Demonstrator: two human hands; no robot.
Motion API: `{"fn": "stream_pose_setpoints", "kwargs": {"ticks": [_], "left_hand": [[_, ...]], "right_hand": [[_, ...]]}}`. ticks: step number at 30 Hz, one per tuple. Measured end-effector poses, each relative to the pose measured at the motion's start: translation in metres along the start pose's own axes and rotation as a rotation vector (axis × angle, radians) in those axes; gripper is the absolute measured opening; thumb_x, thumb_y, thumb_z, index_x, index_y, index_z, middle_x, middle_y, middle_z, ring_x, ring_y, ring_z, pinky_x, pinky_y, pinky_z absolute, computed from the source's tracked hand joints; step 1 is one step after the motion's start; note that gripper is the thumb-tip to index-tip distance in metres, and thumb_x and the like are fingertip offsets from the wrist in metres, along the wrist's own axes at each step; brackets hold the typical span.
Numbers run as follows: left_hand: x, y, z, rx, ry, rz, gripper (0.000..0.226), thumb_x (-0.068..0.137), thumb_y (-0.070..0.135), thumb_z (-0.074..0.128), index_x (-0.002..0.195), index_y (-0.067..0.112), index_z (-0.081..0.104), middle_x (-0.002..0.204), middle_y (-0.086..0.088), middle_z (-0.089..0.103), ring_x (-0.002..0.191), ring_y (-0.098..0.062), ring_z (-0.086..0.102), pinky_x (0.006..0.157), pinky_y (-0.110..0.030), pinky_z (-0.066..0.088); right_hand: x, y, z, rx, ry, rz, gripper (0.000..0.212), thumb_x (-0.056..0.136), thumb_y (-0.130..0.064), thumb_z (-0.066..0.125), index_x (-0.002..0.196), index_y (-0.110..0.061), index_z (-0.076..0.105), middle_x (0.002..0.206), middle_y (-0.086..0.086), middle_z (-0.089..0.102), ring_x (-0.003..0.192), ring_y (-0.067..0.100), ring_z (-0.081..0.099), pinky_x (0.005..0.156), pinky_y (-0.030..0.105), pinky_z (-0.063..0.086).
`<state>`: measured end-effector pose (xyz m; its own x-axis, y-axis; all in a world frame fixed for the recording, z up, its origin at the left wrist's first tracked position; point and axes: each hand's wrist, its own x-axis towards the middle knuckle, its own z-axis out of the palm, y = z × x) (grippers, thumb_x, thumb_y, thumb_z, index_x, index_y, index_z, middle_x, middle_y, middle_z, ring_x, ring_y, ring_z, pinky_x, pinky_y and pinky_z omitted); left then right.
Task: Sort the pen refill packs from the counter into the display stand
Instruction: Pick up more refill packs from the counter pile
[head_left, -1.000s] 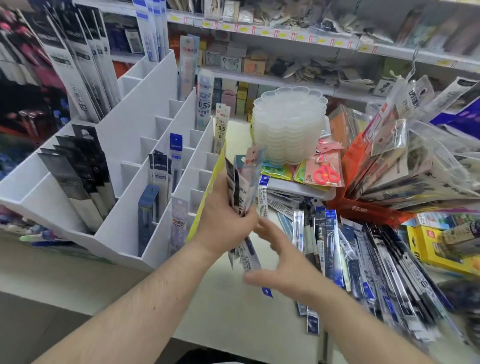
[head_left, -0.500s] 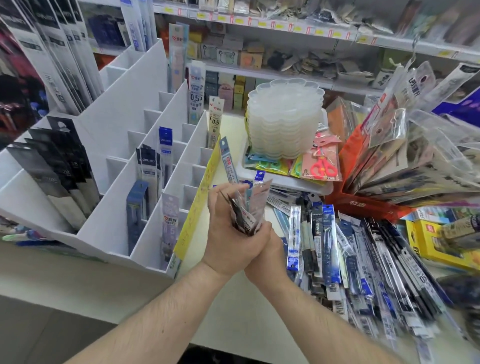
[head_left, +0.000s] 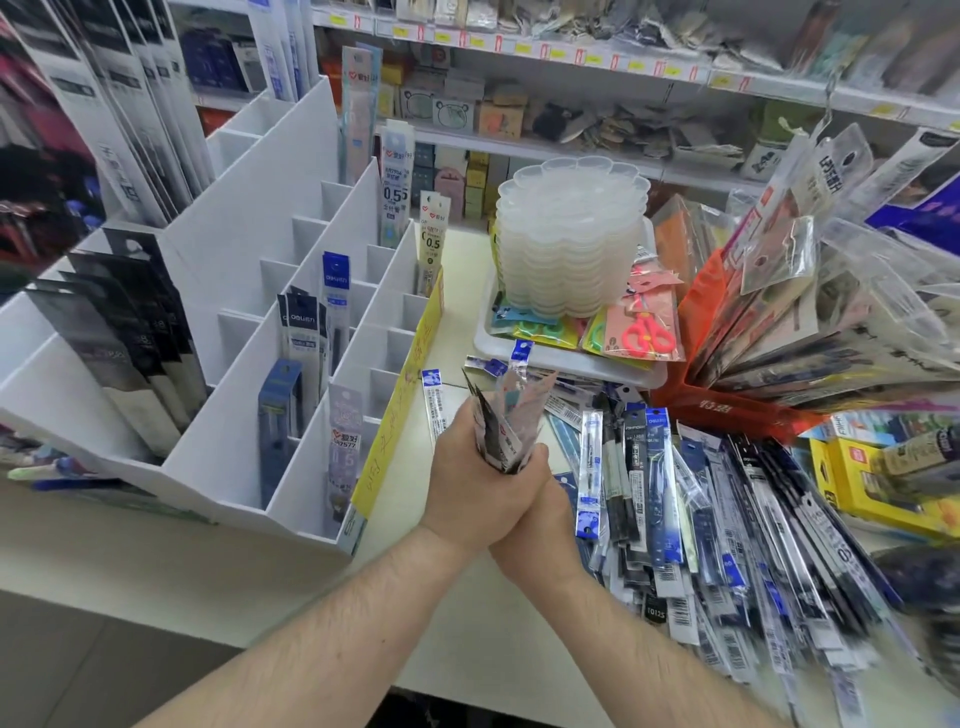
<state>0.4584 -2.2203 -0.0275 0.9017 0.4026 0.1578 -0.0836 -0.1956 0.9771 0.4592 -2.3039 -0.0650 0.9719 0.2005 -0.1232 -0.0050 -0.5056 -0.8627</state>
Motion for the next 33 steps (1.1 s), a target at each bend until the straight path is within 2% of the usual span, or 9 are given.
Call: {"fn": "stream_pose_setpoints", "kwargs": {"ticks": [4, 7, 13, 16, 20, 22, 24, 29, 33], "left_hand": [[0.012, 0.008, -0.013, -0.088, 0.014, 0.034, 0.014, 0.069, 0.011, 0.065, 0.073, 0.018, 0.054, 0.055, 0.015, 0.056, 0.05, 0.002, 0.05, 0.054, -0.013, 0.042], [0.026, 0.014, -0.034, -0.124, 0.029, 0.105, 0.018, 0.069, 0.014, 0.066, 0.083, 0.016, 0.055, 0.062, 0.018, 0.058, 0.056, 0.001, 0.053, 0.06, -0.014, 0.047], [0.035, 0.013, -0.059, -0.09, 0.013, 0.16, 0.01, 0.067, 0.031, 0.063, 0.075, 0.029, 0.056, 0.063, 0.006, 0.055, 0.058, -0.007, 0.053, 0.061, -0.025, 0.049], [0.031, 0.008, -0.052, -0.053, -0.006, 0.175, 0.008, 0.07, 0.026, 0.065, 0.077, 0.028, 0.06, 0.064, 0.004, 0.057, 0.057, -0.007, 0.053, 0.057, -0.026, 0.047], [0.019, 0.006, -0.04, -0.156, -0.089, 0.138, 0.035, 0.07, 0.015, 0.069, 0.096, 0.038, 0.064, 0.073, 0.013, 0.061, 0.066, -0.009, 0.058, 0.073, -0.023, 0.054], [0.014, 0.006, -0.039, -0.158, -0.139, 0.161, 0.041, 0.069, 0.019, 0.069, 0.107, 0.035, 0.061, 0.082, 0.017, 0.062, 0.076, -0.011, 0.062, 0.085, -0.04, 0.058], [0.013, 0.001, -0.042, -0.16, -0.163, 0.2, 0.047, 0.069, 0.018, 0.071, 0.113, 0.012, 0.055, 0.094, 0.019, 0.059, 0.087, -0.008, 0.062, 0.086, -0.048, 0.056], [0.005, -0.022, -0.049, -0.16, -0.111, 0.066, 0.082, 0.059, 0.02, 0.077, 0.13, 0.001, 0.04, 0.107, -0.006, 0.06, 0.107, -0.008, 0.062, 0.091, -0.027, 0.05], [-0.007, -0.039, -0.052, -0.128, -0.073, -0.016, 0.085, 0.056, 0.023, 0.079, 0.127, 0.044, 0.039, 0.114, 0.004, 0.061, 0.107, -0.012, 0.065, 0.093, -0.024, 0.051]], "right_hand": [[-0.004, 0.016, -0.003, -0.03, -0.158, 0.078, 0.074, 0.059, -0.046, 0.078, 0.126, -0.036, 0.047, 0.117, -0.02, 0.059, 0.113, 0.003, 0.056, 0.092, 0.026, 0.048], [-0.008, 0.028, -0.013, -0.015, -0.185, 0.159, 0.083, 0.065, -0.032, 0.079, 0.137, -0.032, 0.038, 0.126, -0.02, 0.052, 0.117, -0.002, 0.05, 0.099, 0.019, 0.039], [0.0, 0.031, -0.033, 0.048, 0.037, 0.318, 0.053, 0.079, -0.009, 0.068, 0.125, -0.027, 0.049, 0.117, -0.008, 0.058, 0.097, 0.009, 0.058, 0.077, 0.023, 0.044], [0.0, 0.013, -0.028, 0.031, -0.092, 0.16, 0.066, 0.065, -0.021, 0.065, 0.126, -0.036, 0.047, 0.122, -0.013, 0.054, 0.098, 0.0, 0.051, 0.074, 0.008, 0.041], [0.003, -0.01, -0.009, -0.061, -0.23, -0.064, 0.07, 0.06, -0.042, 0.081, 0.123, -0.042, 0.049, 0.108, -0.029, 0.054, 0.091, -0.007, 0.05, 0.076, 0.012, 0.041], [0.01, -0.017, 0.001, -0.124, -0.199, -0.084, 0.057, 0.062, -0.052, 0.07, 0.116, -0.039, 0.055, 0.099, -0.027, 0.062, 0.09, -0.004, 0.06, 0.071, 0.015, 0.047], [0.017, -0.021, 0.01, -0.273, -0.172, -0.108, 0.059, 0.064, -0.063, 0.049, 0.116, -0.037, 0.058, 0.097, -0.021, 0.066, 0.089, 0.002, 0.063, 0.071, 0.02, 0.05], [0.014, -0.006, 0.021, -0.333, -0.203, -0.09, 0.057, 0.074, -0.055, 0.061, 0.127, -0.036, 0.053, 0.119, -0.017, 0.059, 0.109, 0.003, 0.057, 0.085, 0.03, 0.052], [0.007, 0.006, 0.02, -0.338, -0.246, -0.072, 0.076, 0.07, -0.045, 0.075, 0.138, -0.041, 0.04, 0.127, -0.021, 0.049, 0.116, 0.001, 0.052, 0.085, 0.024, 0.045]]}}
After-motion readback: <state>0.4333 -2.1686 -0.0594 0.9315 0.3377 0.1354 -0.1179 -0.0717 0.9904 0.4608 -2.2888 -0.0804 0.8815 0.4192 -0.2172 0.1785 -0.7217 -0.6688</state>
